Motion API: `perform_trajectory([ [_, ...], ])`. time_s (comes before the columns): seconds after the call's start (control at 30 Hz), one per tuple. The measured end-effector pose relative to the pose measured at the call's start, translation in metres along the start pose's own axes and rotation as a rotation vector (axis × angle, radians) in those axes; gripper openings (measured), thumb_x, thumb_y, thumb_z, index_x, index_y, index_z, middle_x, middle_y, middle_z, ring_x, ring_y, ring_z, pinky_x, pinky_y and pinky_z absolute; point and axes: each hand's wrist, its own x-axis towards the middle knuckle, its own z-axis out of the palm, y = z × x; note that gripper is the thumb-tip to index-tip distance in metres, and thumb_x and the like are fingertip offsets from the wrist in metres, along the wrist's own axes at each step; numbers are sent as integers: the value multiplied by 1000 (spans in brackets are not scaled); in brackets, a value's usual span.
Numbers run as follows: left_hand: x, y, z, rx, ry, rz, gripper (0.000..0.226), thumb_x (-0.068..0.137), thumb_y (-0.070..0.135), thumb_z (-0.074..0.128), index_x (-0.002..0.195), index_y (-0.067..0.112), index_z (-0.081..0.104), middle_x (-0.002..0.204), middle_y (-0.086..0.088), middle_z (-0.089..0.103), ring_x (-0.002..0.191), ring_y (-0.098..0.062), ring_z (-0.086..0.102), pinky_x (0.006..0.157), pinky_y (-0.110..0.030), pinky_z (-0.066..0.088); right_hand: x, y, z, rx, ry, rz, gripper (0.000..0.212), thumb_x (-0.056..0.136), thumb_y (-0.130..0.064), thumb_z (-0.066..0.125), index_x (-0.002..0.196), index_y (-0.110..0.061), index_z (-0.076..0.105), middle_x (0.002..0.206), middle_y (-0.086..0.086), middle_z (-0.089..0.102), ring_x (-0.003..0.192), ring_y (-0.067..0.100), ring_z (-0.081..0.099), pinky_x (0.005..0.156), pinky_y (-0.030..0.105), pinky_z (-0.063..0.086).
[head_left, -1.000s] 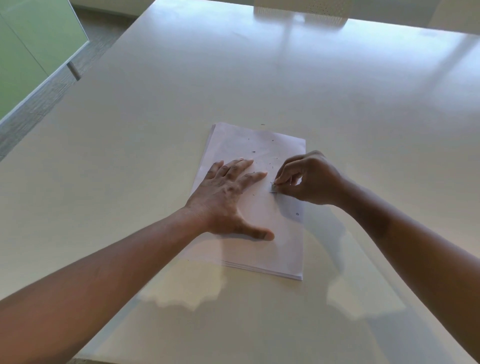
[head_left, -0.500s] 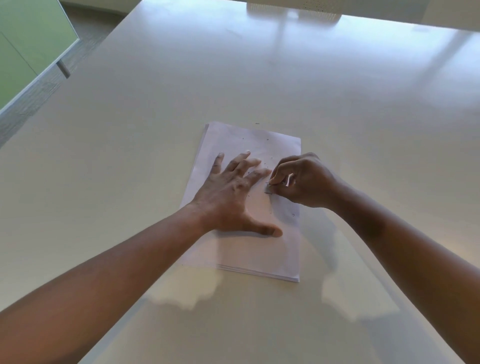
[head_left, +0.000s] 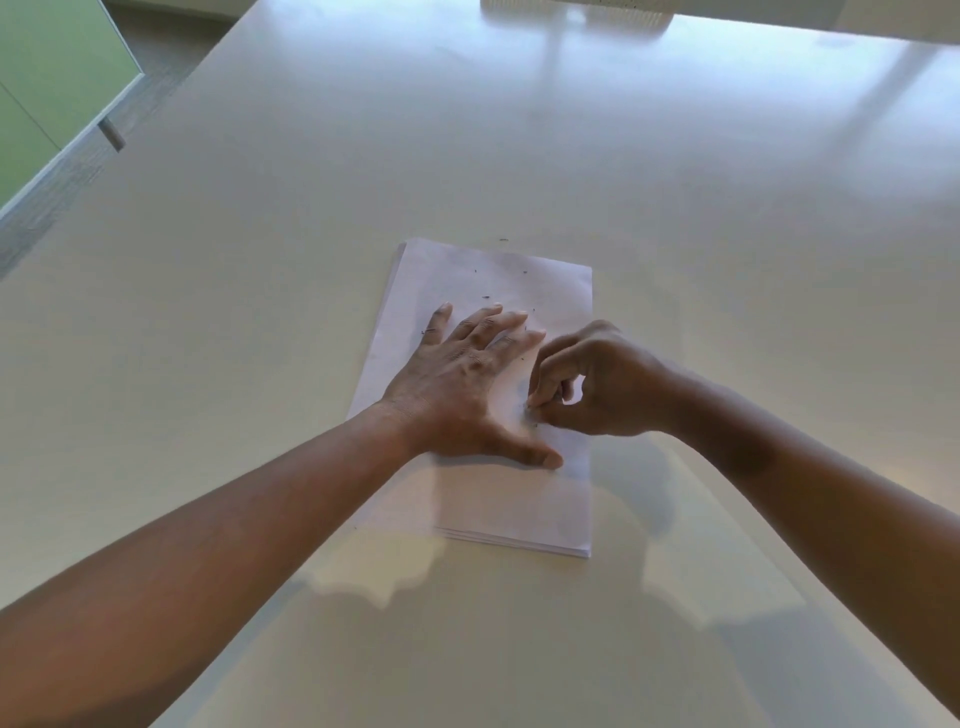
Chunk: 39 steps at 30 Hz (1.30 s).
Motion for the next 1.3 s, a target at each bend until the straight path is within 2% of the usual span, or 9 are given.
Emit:
perform_trajectory([
  [0.07, 0, 0, 1, 12, 4, 6, 134, 52, 107, 42, 162, 38, 5, 172, 10, 0, 156, -7, -15, 125, -54, -10, 4, 8, -2, -39, 108, 25, 12, 70, -2, 79, 68, -12, 74, 68, -1, 67, 56, 9, 58, 56, 31, 52],
  [0.17, 0, 0, 1, 15, 11, 5, 135, 50, 107, 40, 162, 38, 7, 172, 11, 1, 156, -7, -13, 125, -54, -10, 4, 12, -2, -62, 175, 32, 11, 71, -4, 81, 68, -11, 73, 69, 2, 67, 56, 13, 60, 55, 32, 52],
  [0.33, 1, 0, 1, -5, 15, -7, 136, 50, 107, 43, 162, 37, 11, 172, 12, 3, 156, -6, -13, 125, -53, -10, -10, -2, 5, 39, 3, -82, 14, 71, 1, 82, 67, -8, 72, 70, 2, 67, 59, -5, 51, 60, 14, 45],
  [0.43, 0, 0, 1, 2, 8, -3, 135, 51, 106, 43, 162, 37, 8, 172, 12, 1, 156, -6, -15, 125, -53, -11, -6, 2, 3, 17, 23, -80, 13, 68, 3, 80, 66, -6, 72, 68, 2, 67, 59, -2, 53, 57, 21, 49],
  [0.57, -1, 1, 0, -2, 9, 4, 134, 52, 106, 41, 161, 38, 3, 172, 11, 1, 156, -6, -15, 125, -54, -10, 4, 10, -1, -34, 148, -25, 10, 69, 1, 78, 67, -8, 73, 69, 4, 67, 56, 14, 59, 55, 33, 51],
  [0.77, -1, 1, 1, -12, 11, -7, 134, 51, 105, 45, 162, 38, 10, 171, 13, 0, 155, -4, -16, 125, -53, -11, -10, -3, 5, 53, -26, -80, 13, 69, 1, 80, 64, -7, 71, 67, 2, 66, 57, 0, 52, 57, 21, 48],
  [1.0, 0, 0, 1, 8, 14, 7, 140, 50, 107, 39, 162, 33, 1, 172, 10, 1, 157, -7, -14, 125, -54, -10, 8, 9, 9, -31, 230, 4, 9, 70, -2, 81, 69, -8, 74, 72, 2, 69, 56, 14, 61, 56, 29, 53],
  [1.13, 1, 0, 2, -9, 28, -13, 146, 48, 108, 43, 164, 26, 7, 172, 11, 4, 156, -5, -11, 126, -52, -9, 3, 2, 15, 13, 135, -56, 10, 71, 0, 81, 68, -6, 74, 71, 4, 69, 57, 7, 57, 59, 19, 50],
  [1.3, 1, 0, 3, -1, 36, -10, 148, 48, 108, 42, 165, 25, 6, 172, 11, 5, 157, -5, -11, 126, -52, -9, 16, 8, 11, -52, 223, -47, 10, 70, 3, 79, 68, -6, 74, 71, 3, 69, 59, 9, 58, 59, 27, 52],
])
